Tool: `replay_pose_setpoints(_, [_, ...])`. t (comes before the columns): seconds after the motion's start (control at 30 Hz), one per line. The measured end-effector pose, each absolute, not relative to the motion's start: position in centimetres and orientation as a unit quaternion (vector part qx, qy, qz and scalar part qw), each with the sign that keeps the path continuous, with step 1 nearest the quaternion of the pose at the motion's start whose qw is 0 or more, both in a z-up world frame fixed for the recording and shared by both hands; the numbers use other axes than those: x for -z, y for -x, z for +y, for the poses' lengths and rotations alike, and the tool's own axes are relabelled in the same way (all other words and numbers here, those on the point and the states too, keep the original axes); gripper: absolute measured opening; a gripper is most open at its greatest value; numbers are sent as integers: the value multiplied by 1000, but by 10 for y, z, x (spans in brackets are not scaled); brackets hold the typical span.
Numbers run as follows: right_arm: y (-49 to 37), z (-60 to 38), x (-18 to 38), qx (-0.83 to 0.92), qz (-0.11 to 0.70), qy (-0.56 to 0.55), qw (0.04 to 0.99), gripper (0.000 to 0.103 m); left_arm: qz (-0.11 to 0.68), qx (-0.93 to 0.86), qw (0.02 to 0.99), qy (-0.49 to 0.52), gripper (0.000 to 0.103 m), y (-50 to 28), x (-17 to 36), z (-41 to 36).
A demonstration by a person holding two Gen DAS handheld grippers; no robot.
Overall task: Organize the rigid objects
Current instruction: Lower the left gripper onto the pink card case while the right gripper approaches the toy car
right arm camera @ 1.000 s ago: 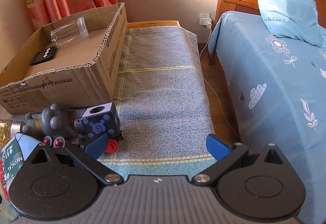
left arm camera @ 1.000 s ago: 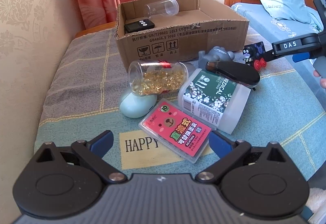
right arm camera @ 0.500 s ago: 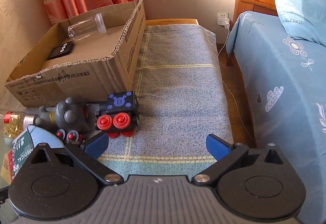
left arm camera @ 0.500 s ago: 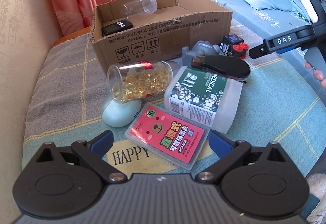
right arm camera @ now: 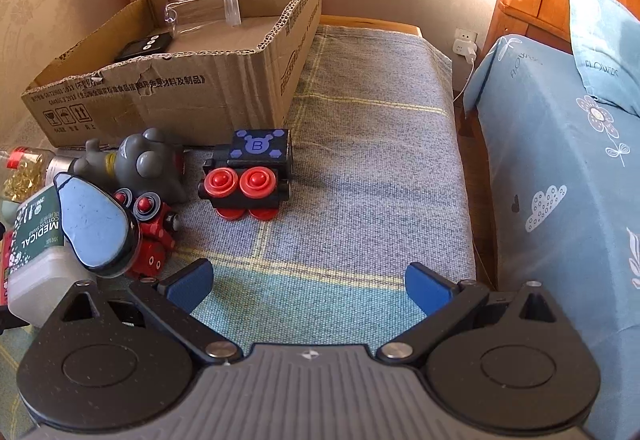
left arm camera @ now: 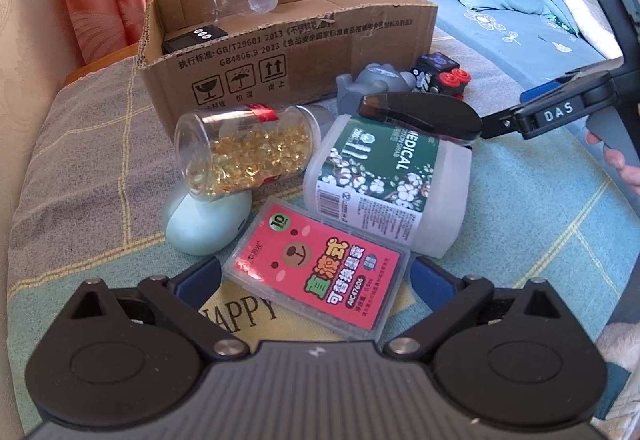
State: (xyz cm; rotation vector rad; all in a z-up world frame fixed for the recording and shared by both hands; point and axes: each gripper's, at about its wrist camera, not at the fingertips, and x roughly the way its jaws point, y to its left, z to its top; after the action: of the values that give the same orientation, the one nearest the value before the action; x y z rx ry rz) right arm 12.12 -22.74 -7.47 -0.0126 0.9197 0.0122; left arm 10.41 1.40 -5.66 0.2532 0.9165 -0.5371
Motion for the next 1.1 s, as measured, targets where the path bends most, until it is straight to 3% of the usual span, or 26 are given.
replay_pose_setpoints(0.57, [-116, -226, 76, -6, 431, 20, 902, 103, 425, 322, 826, -183, 101, -93, 60, 1])
replay_pose_setpoints(0.67, [-115, -226, 76, -6, 431, 20, 902, 103, 425, 317, 830, -174, 94, -93, 59, 2])
replay_pose_setpoints(1.1, [-114, -225, 76, -9, 430, 22, 903, 103, 474, 231, 841, -121, 96, -68, 58, 32])
